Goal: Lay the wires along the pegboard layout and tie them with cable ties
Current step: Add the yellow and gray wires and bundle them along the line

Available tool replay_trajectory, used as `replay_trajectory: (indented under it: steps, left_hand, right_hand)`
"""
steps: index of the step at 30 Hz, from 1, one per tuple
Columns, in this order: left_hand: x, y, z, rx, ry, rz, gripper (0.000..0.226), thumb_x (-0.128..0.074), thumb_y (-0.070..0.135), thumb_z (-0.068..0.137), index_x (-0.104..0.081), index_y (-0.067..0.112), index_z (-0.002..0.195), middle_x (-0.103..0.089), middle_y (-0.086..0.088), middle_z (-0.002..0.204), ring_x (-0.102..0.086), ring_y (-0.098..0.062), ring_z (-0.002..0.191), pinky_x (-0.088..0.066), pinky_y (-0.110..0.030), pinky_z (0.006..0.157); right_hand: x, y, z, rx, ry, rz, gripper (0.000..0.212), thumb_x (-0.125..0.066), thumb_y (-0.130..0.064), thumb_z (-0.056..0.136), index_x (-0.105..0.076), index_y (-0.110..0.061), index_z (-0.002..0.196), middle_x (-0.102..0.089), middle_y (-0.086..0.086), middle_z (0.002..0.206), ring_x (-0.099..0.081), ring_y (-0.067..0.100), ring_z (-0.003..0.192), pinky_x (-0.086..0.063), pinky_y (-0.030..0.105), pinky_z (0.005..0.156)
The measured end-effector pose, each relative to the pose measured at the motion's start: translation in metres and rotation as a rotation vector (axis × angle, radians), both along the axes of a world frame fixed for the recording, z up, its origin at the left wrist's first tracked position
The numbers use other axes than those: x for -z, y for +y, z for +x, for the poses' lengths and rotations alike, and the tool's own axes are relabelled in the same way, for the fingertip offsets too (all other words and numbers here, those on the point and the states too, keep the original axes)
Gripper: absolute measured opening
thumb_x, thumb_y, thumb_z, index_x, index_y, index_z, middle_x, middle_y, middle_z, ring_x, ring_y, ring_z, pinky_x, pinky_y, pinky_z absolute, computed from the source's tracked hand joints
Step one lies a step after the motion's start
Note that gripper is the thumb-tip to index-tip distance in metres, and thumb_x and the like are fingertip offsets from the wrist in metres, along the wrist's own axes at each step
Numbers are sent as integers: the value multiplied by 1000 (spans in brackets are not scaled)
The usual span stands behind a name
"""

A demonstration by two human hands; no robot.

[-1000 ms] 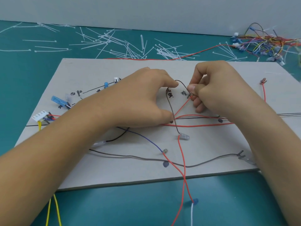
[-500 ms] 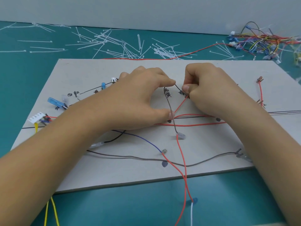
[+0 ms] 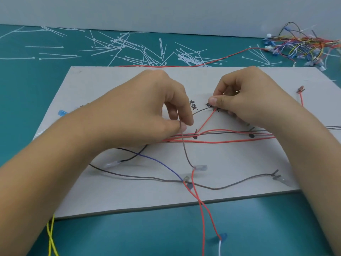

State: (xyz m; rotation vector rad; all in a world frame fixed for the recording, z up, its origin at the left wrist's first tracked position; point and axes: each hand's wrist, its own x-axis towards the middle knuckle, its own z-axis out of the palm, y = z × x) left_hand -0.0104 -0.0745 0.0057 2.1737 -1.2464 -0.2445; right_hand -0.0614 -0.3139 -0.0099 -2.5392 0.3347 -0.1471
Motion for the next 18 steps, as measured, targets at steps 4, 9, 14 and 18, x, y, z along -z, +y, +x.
replay_trajectory:
  steps: [4, 9, 14, 18]
  left_hand:
    - [0, -2, -8, 53, 71, 39, 13, -71, 35, 76, -82, 35, 85, -73, 13, 86, -67, -7, 83, -51, -27, 69]
    - [-2, -2, -15, 125, 96, 104, 18, -80, 48, 75, -83, 36, 87, -72, 12, 87, -67, -5, 89, -47, -24, 71]
    - [-5, -2, -26, 143, 149, 130, 23, -77, 54, 70, -82, 41, 87, -68, 14, 89, -66, -7, 87, -52, -31, 73]
    - [-12, 0, -27, 208, 152, 167, 10, -84, 46, 76, -80, 39, 82, -61, 12, 87, -63, -16, 81, -51, -35, 70]
  right_hand:
    - [1, 4, -3, -7, -19, -38, 13, -75, -31, 89, -73, -28, 76, -66, -9, 69, -56, 5, 61, -41, 24, 59]
    - [-5, 10, -7, -110, -36, -10, 28, -63, -12, 84, -74, -35, 73, -64, -22, 80, -55, 7, 59, -44, 28, 61]
    - [-9, 17, -16, -374, 13, 42, 22, -71, -16, 80, -79, -35, 76, -64, -14, 88, -56, 17, 71, -49, 37, 68]
    - [-9, 15, -18, -438, 33, 111, 3, -77, -35, 74, -79, -35, 75, -66, -13, 88, -59, 22, 79, -52, 46, 77]
